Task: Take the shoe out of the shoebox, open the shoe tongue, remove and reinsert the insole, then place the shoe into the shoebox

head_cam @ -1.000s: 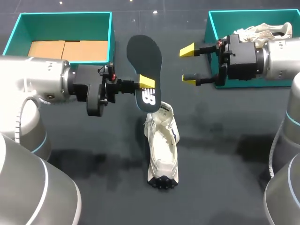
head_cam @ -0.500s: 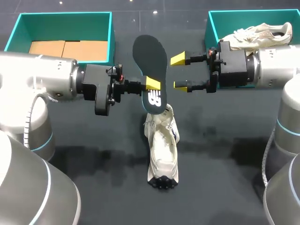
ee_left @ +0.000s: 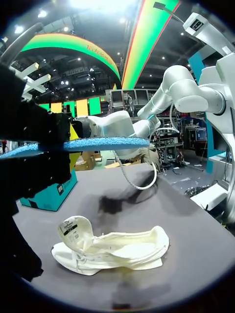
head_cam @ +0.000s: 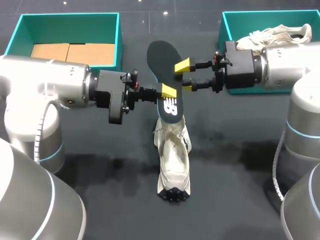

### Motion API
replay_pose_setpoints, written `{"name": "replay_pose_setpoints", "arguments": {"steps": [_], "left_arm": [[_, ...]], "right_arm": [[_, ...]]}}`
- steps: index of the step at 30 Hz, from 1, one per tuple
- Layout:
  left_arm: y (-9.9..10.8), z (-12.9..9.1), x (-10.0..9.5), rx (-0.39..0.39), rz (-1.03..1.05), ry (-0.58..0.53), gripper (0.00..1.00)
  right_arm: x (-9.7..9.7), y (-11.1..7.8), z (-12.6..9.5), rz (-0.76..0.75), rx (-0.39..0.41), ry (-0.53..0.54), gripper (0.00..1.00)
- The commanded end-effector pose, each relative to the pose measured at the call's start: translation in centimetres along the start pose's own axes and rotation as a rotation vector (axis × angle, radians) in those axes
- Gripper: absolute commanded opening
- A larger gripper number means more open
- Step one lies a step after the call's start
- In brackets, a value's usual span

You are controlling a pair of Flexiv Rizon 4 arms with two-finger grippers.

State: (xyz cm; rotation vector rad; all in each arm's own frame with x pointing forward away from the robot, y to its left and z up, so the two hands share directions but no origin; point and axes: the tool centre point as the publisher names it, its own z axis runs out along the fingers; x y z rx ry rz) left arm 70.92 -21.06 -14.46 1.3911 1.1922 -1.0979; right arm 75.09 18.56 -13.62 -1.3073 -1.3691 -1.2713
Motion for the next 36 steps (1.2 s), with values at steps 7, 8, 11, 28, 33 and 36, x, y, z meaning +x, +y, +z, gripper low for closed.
{"name": "replay_pose_setpoints", "arguments": {"steps": [7,8,11,28,33,36], "left_arm": [[0.5,0.8,0.8,-0.025,0.007,-0.014,0.0],[0.6,0.8,0.9,-0.025,0.006,-0.016,0.0],[0.7,0.9,0.9,-0.027,0.008,-0.017,0.0],[1.1,1.3,1.1,-0.024,0.009,-0.015,0.0],[1.1,1.3,1.2,-0.027,0.013,-0.013,0.0],[1.1,1.3,1.2,-0.028,0.012,-0.012,0.0]], "right_arm": [[-0.2,0.6,0.9,0.001,0.01,0.009,0.49],[-0.1,0.6,1.0,0.001,0.012,0.01,0.48],[-0.2,0.7,1.2,0.002,0.017,0.012,0.46],[-0.9,0.8,1.8,0.014,0.022,0.026,0.29],[-1.0,0.8,1.7,0.018,0.018,0.031,0.22],[-1.0,0.8,1.8,0.018,0.02,0.032,0.09]]}}
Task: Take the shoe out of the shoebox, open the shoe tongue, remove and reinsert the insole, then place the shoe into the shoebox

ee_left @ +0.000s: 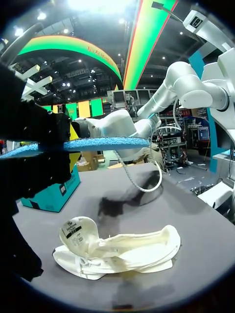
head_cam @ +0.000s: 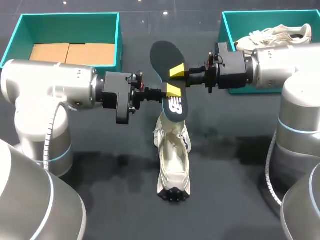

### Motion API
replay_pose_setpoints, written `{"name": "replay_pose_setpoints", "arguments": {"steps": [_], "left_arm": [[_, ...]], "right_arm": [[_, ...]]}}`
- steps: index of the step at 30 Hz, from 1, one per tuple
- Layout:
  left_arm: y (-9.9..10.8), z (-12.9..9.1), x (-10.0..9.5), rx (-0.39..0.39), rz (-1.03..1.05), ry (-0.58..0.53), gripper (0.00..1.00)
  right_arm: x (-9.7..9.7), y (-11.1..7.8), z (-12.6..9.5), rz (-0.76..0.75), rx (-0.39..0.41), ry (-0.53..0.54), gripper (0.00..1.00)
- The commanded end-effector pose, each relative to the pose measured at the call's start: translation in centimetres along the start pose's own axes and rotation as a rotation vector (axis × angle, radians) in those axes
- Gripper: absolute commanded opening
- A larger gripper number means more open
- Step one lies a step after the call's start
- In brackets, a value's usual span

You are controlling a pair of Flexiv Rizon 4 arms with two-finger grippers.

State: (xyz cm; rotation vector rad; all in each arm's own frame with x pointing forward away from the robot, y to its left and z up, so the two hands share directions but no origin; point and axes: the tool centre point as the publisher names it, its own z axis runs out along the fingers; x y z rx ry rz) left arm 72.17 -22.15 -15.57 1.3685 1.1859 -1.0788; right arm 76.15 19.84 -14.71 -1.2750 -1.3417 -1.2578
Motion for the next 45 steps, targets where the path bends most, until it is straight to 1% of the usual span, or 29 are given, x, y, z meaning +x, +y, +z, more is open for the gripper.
{"name": "replay_pose_setpoints", "arguments": {"steps": [1,2,6,14,15,16,17,20,22,24,26,29,31,33,34,35,37,45], "left_arm": [[-0.1,0.1,0.1,-0.003,0.002,-0.001,0.0],[-0.1,0.1,0.1,-0.003,0.002,0.0,0.0],[-0.1,0.3,0.2,-0.005,0.003,0.001,0.0],[-0.1,0.2,0.2,-0.01,-0.003,0.012,0.0],[-0.1,0.1,0.1,-0.011,-0.004,0.011,0.19],[-0.2,-0.1,0.0,-0.01,-0.006,0.01,0.66],[-0.2,-0.4,-0.1,-0.015,-0.012,0.01,1.0],[-0.3,-1.8,-0.4,-0.029,-0.03,0.013,1.0],[-0.3,-3.0,-0.7,-0.023,-0.042,0.017,1.0],[-0.2,-4.3,-1.0,0.002,-0.054,0.046,1.0],[0.0,-5.6,-1.1,0.011,-0.071,0.088,1.0],[0.7,-7.6,-1.3,-0.002,-0.099,0.142,1.0],[1.0,-8.9,-2.0,-0.013,-0.121,0.157,1.0],[1.6,-10.0,-2.5,0.0,-0.146,0.184,1.0],[1.9,-10.3,-2.8,0.013,-0.153,0.232,1.0],[2.2,-10.6,-3.2,0.017,-0.124,0.285,1.0],[2.2,-10.6,-3.2,0.017,-0.124,0.285,1.0],[2.2,-10.6,-3.2,0.017,-0.124,0.285,1.0]], "right_arm": [[-0.1,-0.1,0.3,0.001,-0.002,-0.002,0.07],[-0.1,-0.1,0.3,0.001,-0.001,-0.001,0.05],[-0.1,-0.2,0.3,0.002,-0.002,0.002,0.0],[-0.1,-0.4,0.4,0.005,-0.003,0.005,0.0],[-0.1,-0.4,0.4,0.006,-0.004,0.005,0.0],[-0.2,-0.4,0.3,0.007,-0.005,0.006,0.0],[-0.2,-0.4,0.3,0.008,-0.006,0.007,0.0],[-0.4,-0.5,0.2,0.011,-0.007,0.009,0.0],[-0.5,-0.5,0.1,0.013,-0.009,0.011,0.0],[-0.7,-0.6,-0.1,0.017,-0.011,0.011,0.0],[-1.0,-0.7,-0.2,0.021,-0.013,0.009,0.0],[-1.5,-1.1,-0.3,0.033,-0.016,0.004,0.0],[-1.7,-1.3,-0.4,0.039,-0.018,0.005,0.0],[-2.0,-1.6,-0.4,0.043,-0.02,0.007,0.0],[-2.1,-1.7,-0.4,0.045,-0.023,0.008,0.0],[-2.1,-1.7,-0.4,0.045,-0.031,0.007,0.0],[-2.2,-1.8,-0.4,0.047,-0.041,0.014,0.0],[-2.2,-1.8,-0.4,0.047,-0.041,0.014,0.0]]}}
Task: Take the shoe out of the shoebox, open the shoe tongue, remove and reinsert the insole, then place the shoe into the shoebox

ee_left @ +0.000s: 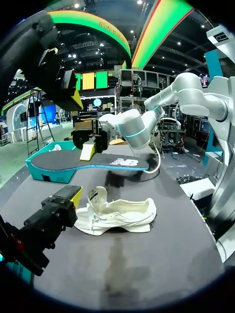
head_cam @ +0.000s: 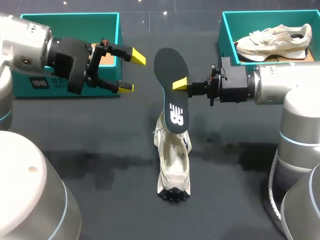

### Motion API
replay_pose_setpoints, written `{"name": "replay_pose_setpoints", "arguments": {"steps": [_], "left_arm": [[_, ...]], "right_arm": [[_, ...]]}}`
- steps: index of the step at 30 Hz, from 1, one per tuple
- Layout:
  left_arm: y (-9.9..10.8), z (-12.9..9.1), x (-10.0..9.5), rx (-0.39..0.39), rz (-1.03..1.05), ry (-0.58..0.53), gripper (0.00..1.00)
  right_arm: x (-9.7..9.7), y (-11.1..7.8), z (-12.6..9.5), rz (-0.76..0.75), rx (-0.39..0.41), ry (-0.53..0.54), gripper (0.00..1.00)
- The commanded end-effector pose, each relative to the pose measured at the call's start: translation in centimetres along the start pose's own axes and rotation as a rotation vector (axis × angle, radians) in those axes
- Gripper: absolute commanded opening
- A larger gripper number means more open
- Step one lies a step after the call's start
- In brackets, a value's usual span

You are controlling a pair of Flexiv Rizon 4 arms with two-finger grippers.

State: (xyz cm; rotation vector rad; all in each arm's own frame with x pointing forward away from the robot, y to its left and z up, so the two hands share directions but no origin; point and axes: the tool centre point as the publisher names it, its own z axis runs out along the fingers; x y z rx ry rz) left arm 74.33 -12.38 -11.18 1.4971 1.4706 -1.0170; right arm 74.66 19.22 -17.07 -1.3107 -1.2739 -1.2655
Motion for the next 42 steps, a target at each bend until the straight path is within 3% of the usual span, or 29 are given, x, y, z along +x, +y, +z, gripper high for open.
{"name": "replay_pose_setpoints", "arguments": {"steps": [1,5,7,11,18,33,42], "left_arm": [[-0.1,-0.4,-0.1,0.0,-0.001,0.024,1.0],[-0.1,-0.4,-0.1,0.0,-0.001,0.024,1.0],[1.0,-0.4,-1.1,-0.006,-0.066,0.078,1.0],[2.7,0.3,-2.3,-0.029,-0.167,0.307,1.0],[4.0,0.3,-4.0,-0.028,-0.204,0.468,1.0],[5.2,1.1,-6.6,-0.026,-0.217,0.912,1.0],[5.3,2.0,-7.2,-0.007,-0.171,1.07,1.0]], "right_arm": [[0.1,-0.2,0.1,0.001,-0.003,-0.004,0.0],[0.1,-0.2,0.1,0.001,-0.003,-0.004,0.0],[0.1,-0.2,0.1,0.001,-0.003,-0.004,0.0],[-0.4,-0.3,0.4,0.007,-0.001,-0.002,0.0],[-1.0,-0.8,0.3,0.016,-0.008,0.002,0.0],[-1.6,-1.1,0.5,0.025,-0.014,-0.005,0.0],[-1.6,-1.1,0.5,0.025,-0.014,-0.005,0.0]]}}
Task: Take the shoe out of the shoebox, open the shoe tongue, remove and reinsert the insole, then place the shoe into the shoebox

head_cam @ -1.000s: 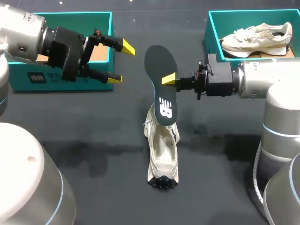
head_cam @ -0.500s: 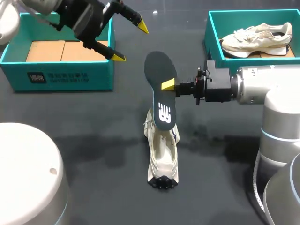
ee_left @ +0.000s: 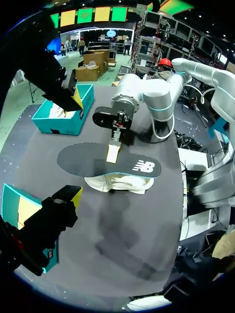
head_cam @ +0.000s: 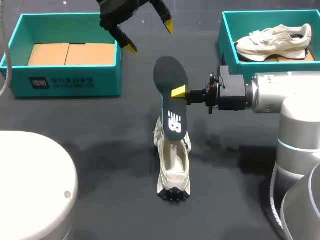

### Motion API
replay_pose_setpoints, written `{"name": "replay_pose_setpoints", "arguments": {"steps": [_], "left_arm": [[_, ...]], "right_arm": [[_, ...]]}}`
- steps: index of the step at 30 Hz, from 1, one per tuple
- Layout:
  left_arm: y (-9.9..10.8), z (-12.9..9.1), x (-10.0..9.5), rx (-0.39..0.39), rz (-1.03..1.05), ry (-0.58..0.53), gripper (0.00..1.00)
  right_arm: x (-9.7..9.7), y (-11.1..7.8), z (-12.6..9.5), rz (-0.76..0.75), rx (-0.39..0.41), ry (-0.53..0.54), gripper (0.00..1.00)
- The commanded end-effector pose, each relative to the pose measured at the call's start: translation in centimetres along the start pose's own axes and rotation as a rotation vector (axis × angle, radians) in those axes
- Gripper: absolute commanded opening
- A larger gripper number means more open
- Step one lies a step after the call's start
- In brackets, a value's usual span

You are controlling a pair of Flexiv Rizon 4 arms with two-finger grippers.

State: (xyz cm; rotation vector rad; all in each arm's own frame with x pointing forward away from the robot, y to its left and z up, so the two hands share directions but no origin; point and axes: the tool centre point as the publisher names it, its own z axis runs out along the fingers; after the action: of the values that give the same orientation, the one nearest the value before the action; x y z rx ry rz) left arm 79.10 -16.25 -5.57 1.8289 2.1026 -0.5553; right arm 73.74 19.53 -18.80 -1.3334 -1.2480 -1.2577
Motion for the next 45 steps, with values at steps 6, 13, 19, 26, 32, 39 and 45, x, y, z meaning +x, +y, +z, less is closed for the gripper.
{"name": "replay_pose_setpoints", "arguments": {"steps": [6,13,19,26,32,39,45], "left_arm": [[-0.1,0.6,-2.0,-0.011,0.033,0.428,1.0],[-0.2,1.3,-3.6,-0.028,0.075,0.515,1.0],[0.0,2.1,-5.0,-0.046,0.092,0.557,1.0],[0.1,2.6,-5.6,-0.058,0.106,0.569,1.0],[0.0,1.9,-4.7,-0.063,0.087,0.427,1.0],[-0.3,0.5,-2.2,-0.033,0.058,0.146,1.0],[-0.2,-0.1,0.1,-0.027,0.033,-0.038,1.0]], "right_arm": [[0.0,-0.1,0.1,0.0,-0.001,-0.004,0.0],[0.0,-0.1,0.1,0.0,-0.001,-0.004,0.0],[0.0,-0.1,0.1,0.0,-0.001,-0.004,0.0],[0.0,-0.1,0.1,0.0,-0.001,-0.004,0.0],[0.0,-0.1,0.1,0.0,-0.001,-0.004,0.0],[0.0,-0.1,0.1,0.0,-0.001,-0.004,0.0],[0.0,-0.1,0.1,0.0,-0.001,-0.004,0.0]]}}
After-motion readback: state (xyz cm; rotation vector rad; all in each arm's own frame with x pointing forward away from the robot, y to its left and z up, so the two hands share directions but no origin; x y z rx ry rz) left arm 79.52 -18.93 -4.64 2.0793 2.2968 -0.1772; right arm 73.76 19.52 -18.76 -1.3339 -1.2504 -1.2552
